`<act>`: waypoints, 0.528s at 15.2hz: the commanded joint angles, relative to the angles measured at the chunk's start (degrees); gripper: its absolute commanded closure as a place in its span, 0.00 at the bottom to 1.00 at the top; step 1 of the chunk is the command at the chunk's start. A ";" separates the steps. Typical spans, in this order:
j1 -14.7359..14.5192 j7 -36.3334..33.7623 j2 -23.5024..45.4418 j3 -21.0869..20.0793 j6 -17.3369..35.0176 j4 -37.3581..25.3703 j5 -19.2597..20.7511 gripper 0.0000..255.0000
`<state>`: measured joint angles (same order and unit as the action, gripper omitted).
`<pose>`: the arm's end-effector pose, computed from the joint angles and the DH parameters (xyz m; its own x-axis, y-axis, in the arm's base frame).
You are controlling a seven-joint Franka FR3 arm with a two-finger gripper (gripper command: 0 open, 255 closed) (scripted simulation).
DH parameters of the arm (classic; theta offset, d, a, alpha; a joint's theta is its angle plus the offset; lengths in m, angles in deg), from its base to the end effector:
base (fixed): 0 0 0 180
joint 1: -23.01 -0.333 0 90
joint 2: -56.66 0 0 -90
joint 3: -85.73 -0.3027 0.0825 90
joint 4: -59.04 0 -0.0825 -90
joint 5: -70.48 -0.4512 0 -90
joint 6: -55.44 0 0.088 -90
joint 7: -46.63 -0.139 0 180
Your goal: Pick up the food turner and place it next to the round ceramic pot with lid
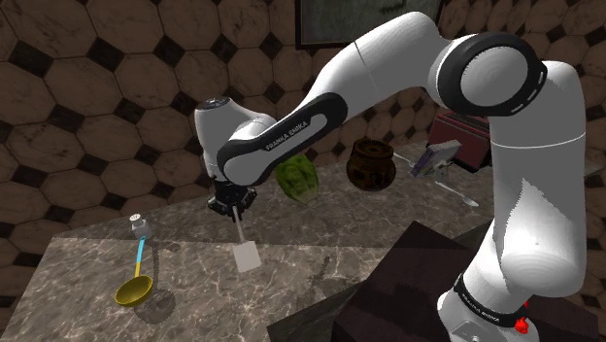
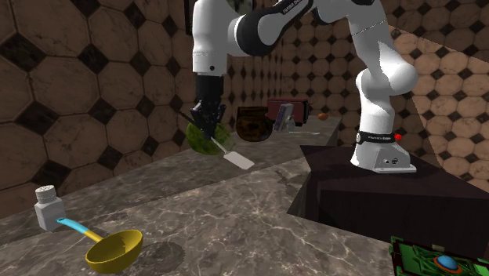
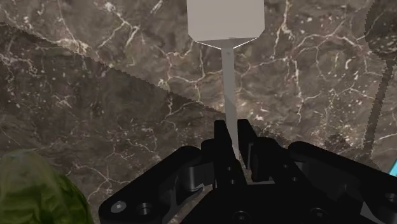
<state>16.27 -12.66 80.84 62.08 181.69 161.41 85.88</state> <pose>0.6186 0.3323 0.2559 0.9251 -0.3738 0.0667 -0.3746 -0.9272 -0.0009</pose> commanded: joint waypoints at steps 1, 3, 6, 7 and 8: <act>0.08 0.29 -0.77 -0.27 -1.41 -0.67 -0.50 1.00; 0.20 0.62 -1.48 -0.48 -2.64 -1.26 -0.95 1.00; 0.36 1.10 -2.47 -0.77 -4.51 -2.25 -1.58 1.00; 0.41 1.25 -2.79 -0.86 -5.15 -2.60 -1.78 1.00; 0.45 1.40 -3.09 -0.94 -5.79 -2.97 -1.97 1.00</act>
<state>16.76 -11.32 78.10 61.27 176.66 158.84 84.13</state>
